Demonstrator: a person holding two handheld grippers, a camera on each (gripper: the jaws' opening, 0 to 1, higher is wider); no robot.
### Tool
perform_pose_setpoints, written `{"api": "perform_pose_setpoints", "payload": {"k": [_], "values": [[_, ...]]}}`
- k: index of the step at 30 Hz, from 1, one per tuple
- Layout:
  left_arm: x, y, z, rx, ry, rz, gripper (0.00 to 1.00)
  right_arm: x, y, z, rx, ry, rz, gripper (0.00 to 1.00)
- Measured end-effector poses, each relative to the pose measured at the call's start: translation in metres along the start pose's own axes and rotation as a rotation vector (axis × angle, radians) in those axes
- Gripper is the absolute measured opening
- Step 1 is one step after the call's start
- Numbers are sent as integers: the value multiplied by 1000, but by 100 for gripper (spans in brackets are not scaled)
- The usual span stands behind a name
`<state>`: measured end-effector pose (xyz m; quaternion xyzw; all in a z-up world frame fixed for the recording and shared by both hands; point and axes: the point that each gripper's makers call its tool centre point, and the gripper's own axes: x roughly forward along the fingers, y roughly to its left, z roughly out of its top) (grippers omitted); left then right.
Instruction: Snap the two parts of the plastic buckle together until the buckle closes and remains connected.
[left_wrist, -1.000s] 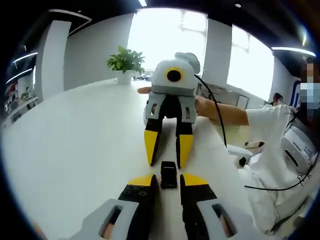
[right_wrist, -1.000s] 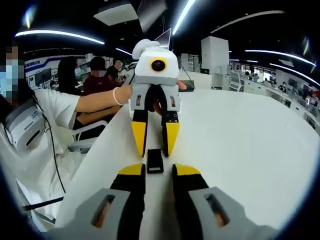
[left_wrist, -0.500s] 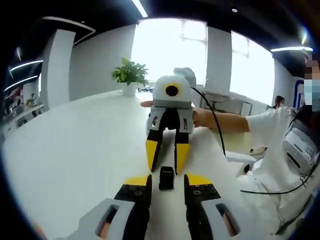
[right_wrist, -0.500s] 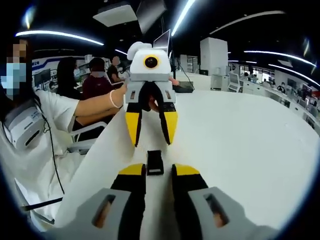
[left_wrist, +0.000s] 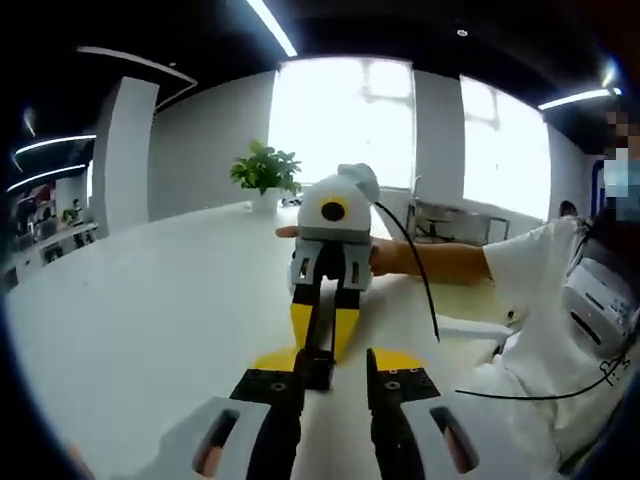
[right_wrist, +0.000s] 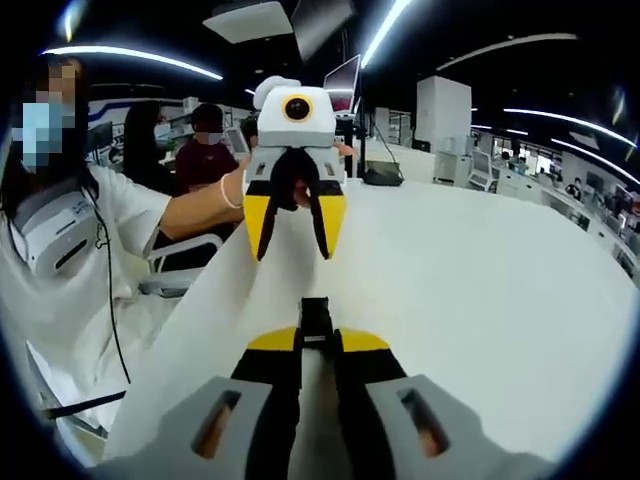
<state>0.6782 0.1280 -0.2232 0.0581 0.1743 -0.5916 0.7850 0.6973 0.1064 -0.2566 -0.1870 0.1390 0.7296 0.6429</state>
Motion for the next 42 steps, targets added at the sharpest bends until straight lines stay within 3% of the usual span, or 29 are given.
{"api": "perform_pose_setpoints", "payload": {"k": [5,11,16,21,23,27,29,33,36,38,42], "values": [[1,11,0,-11,15,24,24,0,-7,0,4,3,10,12],[2,35,8,-37,-17,45,24,-1,-23,-2,10,14,15,12],[6,57,5,-63,-10,58,24,-3,-36,-3,55,-30,34,12],[7,80,6,-72,-17,88,24,-5,-54,-5,28,-45,23,12],[6,90,9,-104,-74,137,24,-3,-63,-3,37,-107,13,12],[-1,87,-9,-160,-88,148,24,0,-63,-3,-3,-89,4,12],[-8,87,-2,-117,-118,172,21,-2,-61,-3,-7,-85,-20,12],[-20,80,13,-107,-201,163,21,-5,-51,-4,-1,-86,-12,12],[-25,82,6,-46,-154,220,21,-8,-40,-5,2,-84,-22,12],[-27,80,6,-8,-152,247,21,-7,-35,-4,0,-84,-31,12],[-26,76,-2,50,-101,269,21,-6,-41,-3,-5,-82,-39,12]]}}
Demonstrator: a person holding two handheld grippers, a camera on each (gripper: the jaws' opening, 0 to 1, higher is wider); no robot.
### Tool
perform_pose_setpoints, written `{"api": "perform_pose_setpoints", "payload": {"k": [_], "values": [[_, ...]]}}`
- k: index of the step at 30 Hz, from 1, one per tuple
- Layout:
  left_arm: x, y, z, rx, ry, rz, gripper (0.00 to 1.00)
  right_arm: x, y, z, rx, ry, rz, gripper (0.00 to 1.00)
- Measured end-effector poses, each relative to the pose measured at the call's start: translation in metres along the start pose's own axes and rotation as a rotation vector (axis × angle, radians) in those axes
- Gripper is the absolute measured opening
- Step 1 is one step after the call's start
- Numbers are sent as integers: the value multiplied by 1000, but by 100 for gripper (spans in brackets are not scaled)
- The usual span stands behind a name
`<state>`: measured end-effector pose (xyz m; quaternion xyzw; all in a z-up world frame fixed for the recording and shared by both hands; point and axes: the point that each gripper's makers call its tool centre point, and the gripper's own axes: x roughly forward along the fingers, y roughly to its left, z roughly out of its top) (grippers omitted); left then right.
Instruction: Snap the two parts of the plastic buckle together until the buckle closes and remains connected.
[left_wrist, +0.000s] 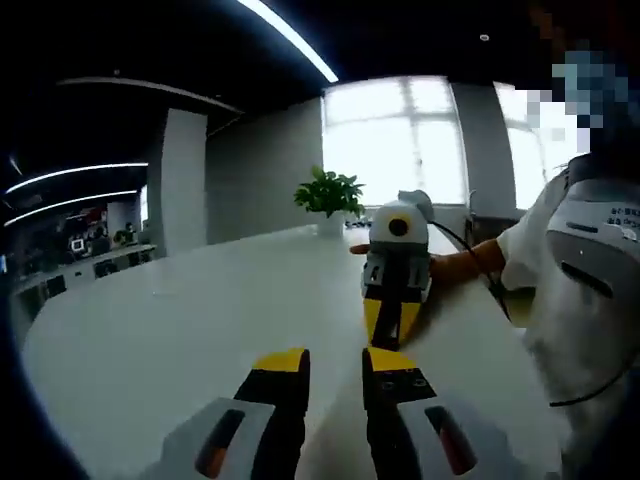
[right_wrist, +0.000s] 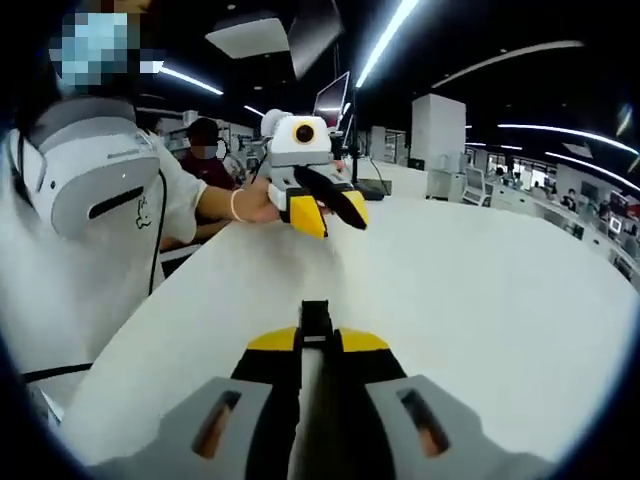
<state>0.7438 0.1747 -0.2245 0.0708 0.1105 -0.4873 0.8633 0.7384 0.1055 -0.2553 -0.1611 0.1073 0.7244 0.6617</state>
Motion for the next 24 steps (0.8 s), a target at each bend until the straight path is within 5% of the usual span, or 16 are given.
{"api": "perform_pose_setpoints", "payload": {"k": [4,14,24], "values": [[2,-2,0,-32,-8,-35,20,-1,0,-1,2,3,-9,12],[-1,12,0,-52,-11,23,20,-4,-10,-2,-10,2,-5,12],[6,18,-6,-63,16,41,20,-16,-50,-3,28,-33,-55,12]]}}
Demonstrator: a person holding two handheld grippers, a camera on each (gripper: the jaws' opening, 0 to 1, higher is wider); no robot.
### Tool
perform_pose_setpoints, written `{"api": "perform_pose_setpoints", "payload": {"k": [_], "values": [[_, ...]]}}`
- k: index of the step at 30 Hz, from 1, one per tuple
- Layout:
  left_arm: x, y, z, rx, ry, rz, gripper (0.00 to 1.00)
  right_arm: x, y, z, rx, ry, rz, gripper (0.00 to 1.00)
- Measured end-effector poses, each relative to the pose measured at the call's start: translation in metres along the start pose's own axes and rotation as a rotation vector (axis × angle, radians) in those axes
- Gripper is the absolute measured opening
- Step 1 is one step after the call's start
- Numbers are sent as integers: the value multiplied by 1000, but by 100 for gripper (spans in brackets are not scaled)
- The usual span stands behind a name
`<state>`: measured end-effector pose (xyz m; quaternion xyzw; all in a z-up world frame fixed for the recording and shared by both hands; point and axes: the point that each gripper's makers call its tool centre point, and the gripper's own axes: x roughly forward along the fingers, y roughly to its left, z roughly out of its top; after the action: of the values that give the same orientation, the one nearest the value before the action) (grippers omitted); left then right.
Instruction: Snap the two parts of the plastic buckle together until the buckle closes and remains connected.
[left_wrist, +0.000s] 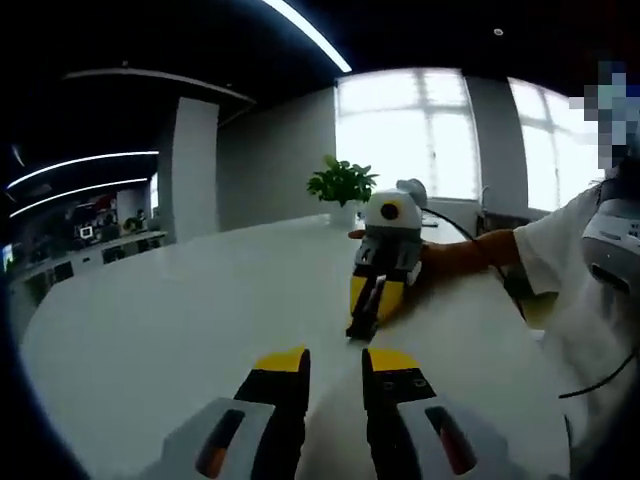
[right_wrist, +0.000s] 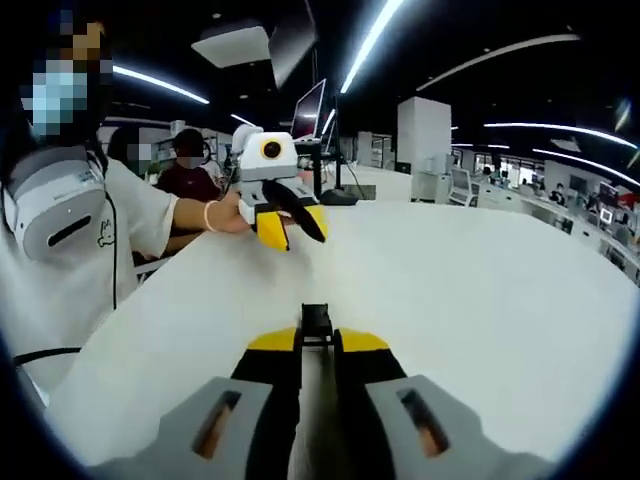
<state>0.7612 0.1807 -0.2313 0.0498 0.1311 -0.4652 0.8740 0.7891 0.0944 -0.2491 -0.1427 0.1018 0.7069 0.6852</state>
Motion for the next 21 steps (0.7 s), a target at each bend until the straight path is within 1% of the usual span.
{"api": "perform_pose_setpoints", "payload": {"k": [6,8,12,15,18,21], "values": [[0,-4,-4,-13,10,-11,20,3,-24,0,21,6,-15,12],[0,-4,-3,-12,6,-13,20,5,-35,0,29,4,-19,12],[-2,-6,-4,-21,12,-19,20,6,-57,-5,34,26,-28,12],[-3,-7,-6,-25,13,-23,20,3,-73,-2,56,1,-43,12],[-4,-10,-4,-41,4,-46,21,0,-87,-3,66,-7,-56,12],[-7,-11,-2,-32,-5,-42,21,-2,-101,-4,99,-18,-65,12]]}}
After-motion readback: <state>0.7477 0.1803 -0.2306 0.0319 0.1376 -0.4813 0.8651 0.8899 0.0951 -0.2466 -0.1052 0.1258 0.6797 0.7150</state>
